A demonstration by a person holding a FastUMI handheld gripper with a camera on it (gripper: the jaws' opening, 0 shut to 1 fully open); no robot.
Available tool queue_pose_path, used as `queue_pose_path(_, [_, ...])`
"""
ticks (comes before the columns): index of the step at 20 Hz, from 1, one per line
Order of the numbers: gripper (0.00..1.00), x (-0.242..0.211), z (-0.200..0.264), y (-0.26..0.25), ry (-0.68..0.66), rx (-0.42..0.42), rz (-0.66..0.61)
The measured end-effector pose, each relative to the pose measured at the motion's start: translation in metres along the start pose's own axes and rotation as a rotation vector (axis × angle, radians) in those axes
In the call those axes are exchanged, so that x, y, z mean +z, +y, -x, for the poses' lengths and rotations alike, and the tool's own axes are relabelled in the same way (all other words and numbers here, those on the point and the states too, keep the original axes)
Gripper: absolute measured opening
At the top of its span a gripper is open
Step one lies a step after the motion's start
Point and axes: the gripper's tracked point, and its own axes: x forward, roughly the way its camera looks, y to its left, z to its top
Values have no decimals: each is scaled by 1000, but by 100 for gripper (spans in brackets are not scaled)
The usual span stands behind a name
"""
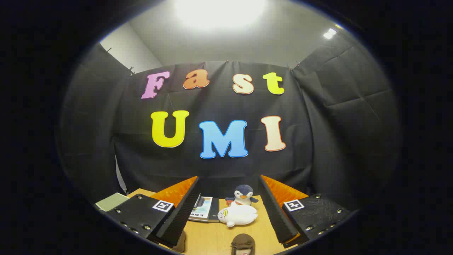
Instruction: Open the storage box then place both shoes into the box .Put the left shoe in first, then the right shoe, with the right side of both shoes facing outward in a uniform manner.
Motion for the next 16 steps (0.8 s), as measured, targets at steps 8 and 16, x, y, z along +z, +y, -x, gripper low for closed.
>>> queue_pose_path(8, [98, 7, 3, 9, -25, -12, 43])
queue_pose_path(16, [98, -5, 0, 15, -7, -6, 49])
